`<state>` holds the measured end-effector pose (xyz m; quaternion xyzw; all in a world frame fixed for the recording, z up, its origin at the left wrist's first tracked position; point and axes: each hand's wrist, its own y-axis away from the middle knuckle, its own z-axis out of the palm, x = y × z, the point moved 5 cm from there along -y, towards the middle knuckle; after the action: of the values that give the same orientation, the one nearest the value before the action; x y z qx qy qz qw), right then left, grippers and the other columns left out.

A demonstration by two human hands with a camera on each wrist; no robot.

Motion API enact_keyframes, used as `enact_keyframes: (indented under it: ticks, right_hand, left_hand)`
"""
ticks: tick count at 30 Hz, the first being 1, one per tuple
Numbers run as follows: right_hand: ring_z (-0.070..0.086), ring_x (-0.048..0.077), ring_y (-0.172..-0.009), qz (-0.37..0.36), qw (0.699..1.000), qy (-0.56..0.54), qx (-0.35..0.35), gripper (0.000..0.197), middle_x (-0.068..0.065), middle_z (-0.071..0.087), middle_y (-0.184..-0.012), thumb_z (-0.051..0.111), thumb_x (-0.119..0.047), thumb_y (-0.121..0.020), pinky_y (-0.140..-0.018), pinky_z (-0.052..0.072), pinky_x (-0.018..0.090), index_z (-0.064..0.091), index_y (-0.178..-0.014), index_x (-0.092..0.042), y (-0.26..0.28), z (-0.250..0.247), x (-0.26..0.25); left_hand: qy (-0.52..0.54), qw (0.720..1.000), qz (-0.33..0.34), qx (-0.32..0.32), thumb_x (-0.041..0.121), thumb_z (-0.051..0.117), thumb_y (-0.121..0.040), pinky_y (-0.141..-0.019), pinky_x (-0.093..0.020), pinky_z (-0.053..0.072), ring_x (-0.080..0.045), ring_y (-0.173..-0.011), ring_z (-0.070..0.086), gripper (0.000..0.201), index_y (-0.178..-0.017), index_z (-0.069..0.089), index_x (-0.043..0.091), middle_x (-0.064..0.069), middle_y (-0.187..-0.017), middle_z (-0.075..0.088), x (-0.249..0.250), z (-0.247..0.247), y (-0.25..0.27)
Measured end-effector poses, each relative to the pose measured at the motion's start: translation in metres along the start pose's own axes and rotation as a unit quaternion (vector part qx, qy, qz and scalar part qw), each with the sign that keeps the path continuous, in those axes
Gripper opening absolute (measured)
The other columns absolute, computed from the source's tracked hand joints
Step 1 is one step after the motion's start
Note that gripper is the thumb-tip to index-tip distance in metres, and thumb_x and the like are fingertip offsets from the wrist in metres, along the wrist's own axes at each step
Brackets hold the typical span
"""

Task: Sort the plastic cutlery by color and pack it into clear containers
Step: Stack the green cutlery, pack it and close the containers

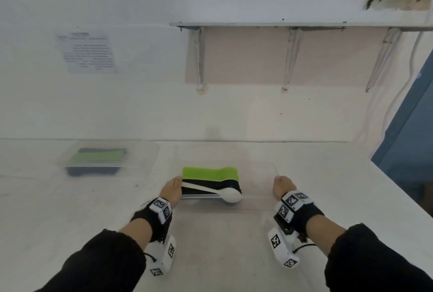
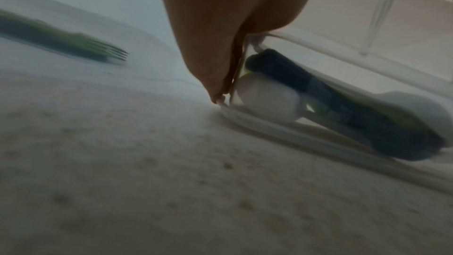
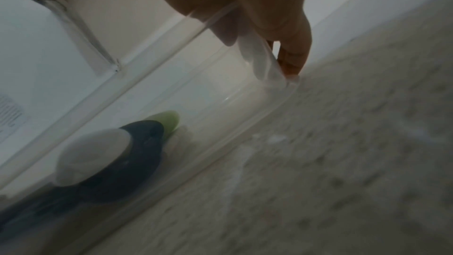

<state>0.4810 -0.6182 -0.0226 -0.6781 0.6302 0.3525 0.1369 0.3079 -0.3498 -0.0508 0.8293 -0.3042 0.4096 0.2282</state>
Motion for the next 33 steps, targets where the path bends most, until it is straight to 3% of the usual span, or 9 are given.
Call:
enact_keyframes:
  ticks: [4, 12, 18, 20, 22, 24, 28, 33]
  right_hand:
    - [0.048, 0.033, -0.123, 0.005, 1.0, 0.005, -0.001, 0.042, 0.024, 0.049, -0.133, 0.021, -0.016, -0.103, -0.096, 0.038, 0.032, 0.046, -0.128, 0.008, 0.013, 0.011, -0.011]
    - [0.05, 0.033, -0.12, -0.006, 0.999, 0.039, 0.015, 0.041, 0.022, 0.051, -0.131, 0.021, -0.016, -0.103, -0.095, 0.038, 0.032, 0.047, -0.126, 0.006, 0.028, 0.006, -0.019]
    - [0.052, 0.033, -0.115, -0.034, 0.998, 0.039, 0.022, 0.039, 0.022, 0.055, -0.124, 0.023, -0.014, -0.103, -0.09, 0.039, 0.031, 0.049, -0.122, 0.007, 0.045, 0.0, -0.029]
    - [0.055, 0.031, -0.101, -0.049, 0.998, 0.031, 0.008, 0.035, 0.02, 0.057, -0.109, 0.025, -0.014, -0.102, -0.08, 0.039, 0.03, 0.052, -0.114, 0.003, 0.056, 0.001, -0.03]
    - [0.051, 0.024, -0.08, -0.063, 0.998, 0.011, -0.012, 0.026, 0.01, 0.054, -0.088, 0.029, -0.016, -0.1, -0.066, 0.038, 0.029, 0.052, -0.093, -0.005, 0.069, 0.006, -0.026]
    - [0.05, 0.02, -0.074, -0.068, 0.997, -0.006, -0.039, 0.02, 0.004, 0.051, -0.079, 0.033, -0.017, -0.098, -0.059, 0.038, 0.027, 0.047, -0.084, -0.01, 0.085, 0.015, -0.021]
    - [0.048, 0.019, -0.076, -0.08, 0.992, -0.016, -0.101, 0.012, 0.005, 0.049, -0.085, 0.037, -0.018, -0.096, -0.064, 0.04, 0.026, 0.044, -0.093, -0.008, 0.125, 0.039, -0.015]
    - [0.042, 0.013, -0.062, -0.099, 0.989, 0.001, -0.111, 0.005, 0.001, 0.044, -0.076, 0.032, -0.013, -0.098, -0.052, 0.03, 0.023, 0.032, -0.101, -0.009, 0.168, 0.062, -0.02]
  left_hand:
    - [0.023, 0.999, -0.01, -0.023, 0.013, 0.024, -0.101, -0.099, -0.034, 0.036, -0.032, -0.118, 0.051, 0.041, -0.109, 0.06, -0.005, -0.022, -0.122, 0.058, -0.011, -0.011, -0.002]
    - [0.05, 0.999, 0.005, -0.009, 0.018, 0.023, -0.103, -0.104, -0.032, 0.032, -0.03, -0.125, 0.046, 0.044, -0.124, 0.053, -0.006, -0.021, -0.133, 0.052, -0.011, -0.012, 0.003]
    - [0.086, 0.996, 0.026, 0.008, 0.018, 0.027, -0.102, -0.096, -0.033, 0.039, -0.031, -0.115, 0.054, 0.042, -0.11, 0.061, -0.004, -0.023, -0.118, 0.06, -0.014, -0.029, 0.014]
    - [0.095, 0.995, 0.026, 0.01, 0.019, 0.027, -0.102, -0.096, -0.033, 0.039, -0.03, -0.113, 0.055, 0.041, -0.109, 0.062, -0.001, -0.02, -0.116, 0.061, -0.021, -0.041, 0.023]
    - [0.107, 0.994, 0.024, 0.006, 0.022, 0.03, -0.102, -0.098, -0.034, 0.04, -0.028, -0.111, 0.056, 0.039, -0.109, 0.063, 0.003, -0.017, -0.114, 0.063, -0.033, -0.055, 0.034]
    - [0.114, 0.993, 0.012, -0.001, 0.027, 0.03, -0.102, -0.099, -0.035, 0.041, -0.026, -0.109, 0.057, 0.039, -0.111, 0.063, 0.008, -0.012, -0.112, 0.064, -0.048, -0.071, 0.049]
    - [0.101, 0.995, 0.003, 0.004, 0.03, 0.029, -0.102, -0.098, -0.033, 0.041, -0.024, -0.106, 0.058, 0.039, -0.112, 0.063, 0.013, -0.009, -0.11, 0.065, -0.077, -0.099, 0.081]
    - [0.118, 0.993, -0.009, 0.004, 0.032, 0.029, -0.102, -0.097, -0.031, 0.041, -0.02, -0.106, 0.059, 0.039, -0.114, 0.063, 0.016, -0.004, -0.11, 0.066, -0.1, -0.116, 0.107]
